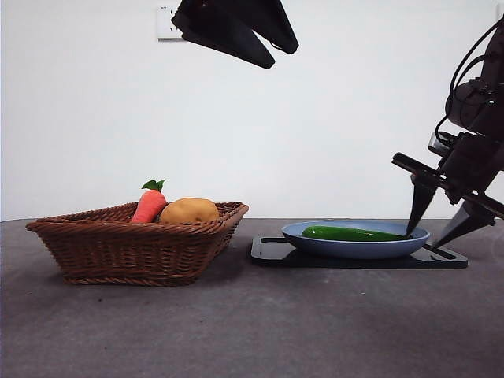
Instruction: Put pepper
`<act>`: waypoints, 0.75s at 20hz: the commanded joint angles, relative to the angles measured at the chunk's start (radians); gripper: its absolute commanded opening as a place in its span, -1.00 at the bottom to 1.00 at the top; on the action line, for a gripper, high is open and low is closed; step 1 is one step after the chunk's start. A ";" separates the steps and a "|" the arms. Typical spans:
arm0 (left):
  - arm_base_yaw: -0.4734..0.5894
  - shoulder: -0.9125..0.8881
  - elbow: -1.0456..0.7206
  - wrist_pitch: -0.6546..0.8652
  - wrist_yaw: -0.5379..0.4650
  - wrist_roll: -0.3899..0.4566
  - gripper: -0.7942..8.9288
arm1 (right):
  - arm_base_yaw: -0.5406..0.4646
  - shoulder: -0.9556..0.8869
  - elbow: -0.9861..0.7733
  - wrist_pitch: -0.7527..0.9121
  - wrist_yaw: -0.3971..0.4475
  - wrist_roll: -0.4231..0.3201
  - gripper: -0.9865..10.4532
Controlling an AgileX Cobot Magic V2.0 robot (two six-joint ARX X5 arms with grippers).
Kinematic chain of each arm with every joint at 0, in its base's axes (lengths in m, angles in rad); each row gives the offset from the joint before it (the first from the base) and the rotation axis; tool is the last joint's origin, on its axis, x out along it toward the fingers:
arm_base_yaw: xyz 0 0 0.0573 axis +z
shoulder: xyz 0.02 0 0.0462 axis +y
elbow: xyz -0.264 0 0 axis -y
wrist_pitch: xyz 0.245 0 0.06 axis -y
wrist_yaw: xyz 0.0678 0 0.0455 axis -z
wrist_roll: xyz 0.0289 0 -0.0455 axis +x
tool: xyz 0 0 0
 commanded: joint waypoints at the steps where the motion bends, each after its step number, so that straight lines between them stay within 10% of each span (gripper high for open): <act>1: -0.005 0.008 0.019 0.003 0.005 -0.006 -0.32 | -0.008 0.002 0.021 -0.008 -0.003 -0.008 -0.37; 15: -0.005 0.008 0.019 -0.019 0.005 -0.006 -0.34 | 0.119 -0.637 0.021 -0.593 -0.005 -0.312 -0.38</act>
